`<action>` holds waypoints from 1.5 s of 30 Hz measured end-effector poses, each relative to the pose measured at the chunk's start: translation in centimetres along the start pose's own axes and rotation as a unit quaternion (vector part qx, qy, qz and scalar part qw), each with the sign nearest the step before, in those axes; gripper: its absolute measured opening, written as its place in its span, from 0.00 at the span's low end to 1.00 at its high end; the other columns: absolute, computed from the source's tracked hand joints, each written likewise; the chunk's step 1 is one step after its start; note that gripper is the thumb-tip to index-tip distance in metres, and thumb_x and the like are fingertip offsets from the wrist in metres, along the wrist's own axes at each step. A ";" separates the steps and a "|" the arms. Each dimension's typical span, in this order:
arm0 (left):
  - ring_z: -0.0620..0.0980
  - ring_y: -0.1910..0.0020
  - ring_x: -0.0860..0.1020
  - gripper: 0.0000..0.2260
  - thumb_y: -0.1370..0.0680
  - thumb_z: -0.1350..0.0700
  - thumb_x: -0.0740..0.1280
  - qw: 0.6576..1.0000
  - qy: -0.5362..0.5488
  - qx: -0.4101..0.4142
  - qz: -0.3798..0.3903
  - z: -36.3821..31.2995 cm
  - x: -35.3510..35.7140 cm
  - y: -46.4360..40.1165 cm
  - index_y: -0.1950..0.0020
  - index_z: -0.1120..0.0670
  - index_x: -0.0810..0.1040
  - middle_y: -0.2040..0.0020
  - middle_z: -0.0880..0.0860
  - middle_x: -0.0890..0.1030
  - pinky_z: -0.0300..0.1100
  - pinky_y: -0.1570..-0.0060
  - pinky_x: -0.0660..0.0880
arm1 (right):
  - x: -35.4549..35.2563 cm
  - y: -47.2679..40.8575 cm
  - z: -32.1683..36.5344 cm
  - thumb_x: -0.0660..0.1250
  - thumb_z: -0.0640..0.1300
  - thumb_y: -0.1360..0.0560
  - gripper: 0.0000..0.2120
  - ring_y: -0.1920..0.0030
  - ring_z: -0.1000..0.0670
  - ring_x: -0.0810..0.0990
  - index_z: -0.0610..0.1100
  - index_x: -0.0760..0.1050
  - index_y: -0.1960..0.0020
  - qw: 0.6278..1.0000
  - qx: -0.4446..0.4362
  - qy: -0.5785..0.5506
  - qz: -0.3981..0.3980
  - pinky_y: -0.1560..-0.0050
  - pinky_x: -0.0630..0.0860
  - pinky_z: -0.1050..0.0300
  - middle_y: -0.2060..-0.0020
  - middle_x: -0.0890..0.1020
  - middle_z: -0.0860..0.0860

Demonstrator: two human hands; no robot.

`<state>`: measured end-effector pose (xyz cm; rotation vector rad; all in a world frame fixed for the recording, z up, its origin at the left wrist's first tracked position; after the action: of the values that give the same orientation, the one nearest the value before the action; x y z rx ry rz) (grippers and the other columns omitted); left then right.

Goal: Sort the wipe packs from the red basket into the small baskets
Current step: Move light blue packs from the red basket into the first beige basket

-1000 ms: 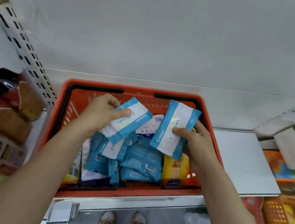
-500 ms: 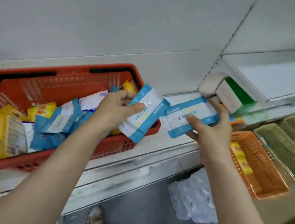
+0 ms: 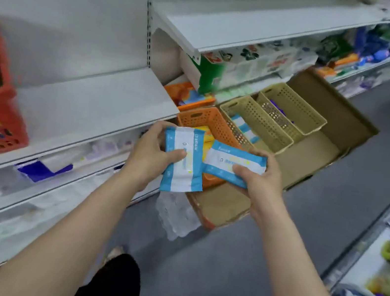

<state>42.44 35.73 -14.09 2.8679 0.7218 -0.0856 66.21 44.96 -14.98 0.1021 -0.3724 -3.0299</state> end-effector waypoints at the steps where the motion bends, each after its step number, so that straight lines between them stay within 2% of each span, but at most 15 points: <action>1: 0.53 0.51 0.83 0.19 0.28 0.65 0.74 1.000 -0.007 -0.008 -0.001 0.2 1.1 -0.4 0.46 0.46 0.73 0.50 0.52 0.83 0.56 0.52 0.81 | -1.1 -1.0 -0.4 0.73 0.28 0.32 0.22 0.51 0.43 0.84 0.51 0.74 0.48 1.000 0.008 -0.003 -0.003 0.51 0.82 0.42 0.46 0.82 0.41; 3: 0.55 0.52 0.83 0.16 0.28 0.63 0.75 0.999 -0.018 -0.032 -0.011 0.7 2.9 -1.8 0.50 0.47 0.73 0.50 0.55 0.83 0.61 0.53 0.81 | -2.5 -3.1 -1.1 0.74 0.30 0.30 0.18 0.55 0.45 0.85 0.50 0.73 0.52 1.000 0.028 -0.007 -0.009 0.53 0.82 0.46 0.49 0.83 0.42; 6: 0.57 0.56 0.84 0.15 0.31 0.58 0.78 0.996 -0.041 -0.059 -0.045 1.9 5.2 -5.1 0.55 0.52 0.73 0.51 0.58 0.83 0.60 0.57 0.82 | -4.3 -6.8 -2.1 0.75 0.36 0.29 0.13 0.58 0.46 0.85 0.49 0.74 0.55 0.999 0.046 0.010 -0.022 0.57 0.82 0.48 0.52 0.84 0.43; 8: 0.52 0.61 0.85 0.15 0.30 0.58 0.78 0.995 -0.048 -0.067 -0.057 2.6 7.4 -7.9 0.57 0.56 0.71 0.52 0.60 0.82 0.52 0.65 0.82 | -5.8 -9.5 -2.0 0.75 0.37 0.29 0.12 0.61 0.47 0.84 0.49 0.74 0.57 0.998 0.046 0.031 -0.038 0.58 0.81 0.49 0.55 0.84 0.44; 10: 0.47 0.66 0.84 0.15 0.29 0.60 0.77 0.993 -0.033 -0.095 -0.059 3.5 9.9 -10.3 0.57 0.56 0.69 0.54 0.60 0.80 0.43 0.73 0.79 | -7.5 -12.4 -1.6 0.75 0.37 0.29 0.12 0.64 0.50 0.82 0.50 0.74 0.57 0.996 0.047 0.066 -0.048 0.61 0.80 0.52 0.57 0.83 0.46; 11: 0.48 0.65 0.84 0.15 0.28 0.61 0.76 0.991 -0.023 -0.118 -0.054 3.9 11.2 -11.2 0.57 0.54 0.68 0.54 0.58 0.80 0.42 0.74 0.79 | -8.3 -13.8 -1.4 0.76 0.38 0.29 0.12 0.64 0.50 0.82 0.51 0.75 0.56 0.993 0.051 0.089 -0.052 0.61 0.80 0.52 0.57 0.82 0.47; 15: 0.52 0.58 0.84 0.15 0.26 0.63 0.74 0.983 0.025 -0.182 -0.019 4.7 15.5 -14.5 0.46 0.52 0.72 0.50 0.51 0.78 0.44 0.70 0.81 | -10.9 -20.9 0.0 0.76 0.43 0.29 0.12 0.56 0.48 0.85 0.52 0.78 0.49 0.985 0.055 0.163 -0.031 0.54 0.83 0.51 0.53 0.84 0.50; 19: 0.51 0.55 0.84 0.13 0.23 0.64 0.70 0.970 0.060 -0.234 -0.032 5.6 16.8 -17.4 0.40 0.57 0.75 0.45 0.56 0.82 0.41 0.67 0.81 | -11.0 -29.0 0.1 0.76 0.43 0.30 0.11 0.58 0.51 0.84 0.54 0.77 0.53 0.967 0.038 0.251 -0.001 0.54 0.82 0.54 0.54 0.84 0.50; 21: 0.52 0.53 0.84 0.15 0.23 0.64 0.70 0.963 0.085 -0.248 -0.067 6.2 16.8 -18.8 0.37 0.57 0.74 0.44 0.56 0.82 0.43 0.65 0.82 | -9.7 -33.3 -0.8 0.76 0.42 0.30 0.10 0.55 0.47 0.84 0.52 0.78 0.53 0.951 0.030 0.302 0.054 0.49 0.81 0.49 0.53 0.84 0.48; 24: 0.52 0.53 0.84 0.18 0.23 0.64 0.70 0.949 0.104 -0.262 -0.143 7.4 16.9 -19.9 0.34 0.55 0.72 0.44 0.55 0.82 0.44 0.65 0.82 | -6.6 -38.8 -3.6 0.76 0.43 0.30 0.11 0.50 0.45 0.83 0.48 0.81 0.49 0.893 0.019 0.415 0.175 0.45 0.79 0.49 0.52 0.84 0.47; 28: 0.52 0.53 0.84 0.12 0.23 0.64 0.70 0.924 0.139 -0.277 -0.223 9.1 18.7 -20.2 0.43 0.52 0.75 0.46 0.53 0.82 0.42 0.65 0.82 | -2.8 -42.9 -7.7 0.75 0.44 0.29 0.13 0.45 0.47 0.81 0.48 0.82 0.45 0.762 -0.016 0.555 0.334 0.47 0.73 0.62 0.44 0.83 0.47; 33: 0.50 0.50 0.84 0.13 0.24 0.58 0.73 0.892 0.143 -0.288 -0.319 11.0 20.2 -19.9 0.42 0.49 0.77 0.45 0.51 0.83 0.50 0.52 0.82 | -0.7 -43.9 -12.4 0.72 0.44 0.25 0.15 0.39 0.47 0.78 0.47 0.79 0.39 0.650 -0.031 0.616 0.445 0.47 0.70 0.62 0.37 0.78 0.47; 38: 0.49 0.50 0.84 0.11 0.25 0.56 0.74 0.870 0.145 -0.282 -0.378 11.5 20.3 -18.8 0.45 0.45 0.78 0.47 0.47 0.84 0.47 0.53 0.82 | 1.2 -42.8 -13.3 0.66 0.40 0.22 0.18 0.31 0.45 0.66 0.47 0.75 0.33 0.493 -0.244 0.690 0.470 0.32 0.65 0.55 0.33 0.68 0.46; 41: 0.49 0.49 0.84 0.12 0.25 0.55 0.74 0.862 0.146 -0.289 -0.389 11.9 20.2 -18.5 0.44 0.45 0.78 0.47 0.47 0.84 0.49 0.51 0.82 | 1.9 -42.4 -13.8 0.68 0.38 0.24 0.20 0.26 0.45 0.60 0.48 0.74 0.33 0.477 -0.283 0.654 0.514 0.28 0.61 0.54 0.26 0.64 0.47; 45: 0.48 0.50 0.84 0.11 0.25 0.56 0.74 0.864 0.142 -0.283 -0.393 12.0 20.7 -19.4 0.46 0.46 0.78 0.48 0.47 0.84 0.46 0.54 0.82 | 2.4 -42.9 -13.9 0.70 0.43 0.25 0.13 0.28 0.45 0.61 0.48 0.79 0.41 0.460 -0.284 0.648 0.536 0.29 0.63 0.52 0.28 0.65 0.47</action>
<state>51.34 59.83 -31.08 1.8963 1.6140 0.3844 61.54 82.86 -39.09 1.3235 0.5382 -1.0165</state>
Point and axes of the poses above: each hand's wrist, its own y-axis away from the middle knuckle, its own x-axis out of the palm, z = x × y, the point moved 8 cm from there along -y, towards the middle knuckle
